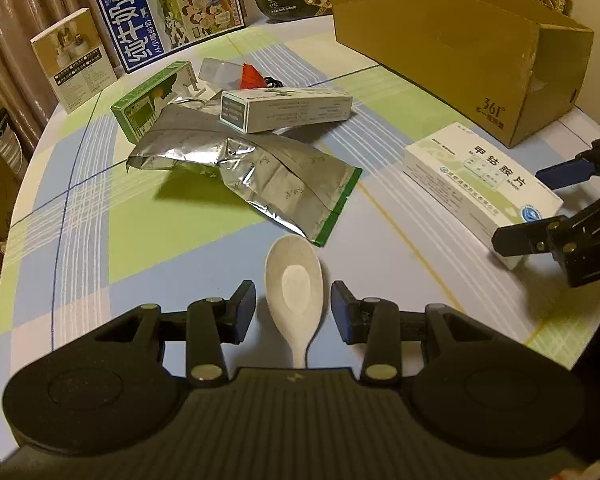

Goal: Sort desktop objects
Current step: 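Carry the spoon and medicine box with both grippers toward the cardboard box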

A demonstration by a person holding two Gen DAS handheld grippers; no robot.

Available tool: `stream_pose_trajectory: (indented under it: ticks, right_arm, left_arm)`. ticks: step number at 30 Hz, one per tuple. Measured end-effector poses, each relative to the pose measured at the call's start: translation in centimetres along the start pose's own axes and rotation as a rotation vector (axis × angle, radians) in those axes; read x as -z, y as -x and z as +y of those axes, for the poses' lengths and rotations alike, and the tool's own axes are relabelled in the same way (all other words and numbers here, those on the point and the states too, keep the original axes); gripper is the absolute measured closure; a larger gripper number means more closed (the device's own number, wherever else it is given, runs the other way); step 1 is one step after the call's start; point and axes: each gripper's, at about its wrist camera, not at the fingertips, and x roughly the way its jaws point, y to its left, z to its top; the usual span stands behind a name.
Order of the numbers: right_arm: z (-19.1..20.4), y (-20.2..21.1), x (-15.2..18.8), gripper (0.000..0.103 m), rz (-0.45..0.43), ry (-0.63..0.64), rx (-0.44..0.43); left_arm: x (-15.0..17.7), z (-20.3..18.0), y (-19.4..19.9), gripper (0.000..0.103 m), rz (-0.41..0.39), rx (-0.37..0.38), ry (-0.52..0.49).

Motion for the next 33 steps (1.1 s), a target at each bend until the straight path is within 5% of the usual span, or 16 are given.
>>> stream_pose_trajectory:
  ticks: [19, 33]
  right_arm:
    - [0.4, -1.3, -0.5, 0.011, -0.018, -0.012, 0.031]
    - [1.3, -2.4, -0.7, 0.016, -0.022, 0.024, 0.095]
  left_arm:
    - [0.0, 0.4, -0.6, 0.076, 0.000, 0.019, 0.081]
    - [-0.3, 0.4, 0.2, 0.076, -0.011, 0.041, 0.134]
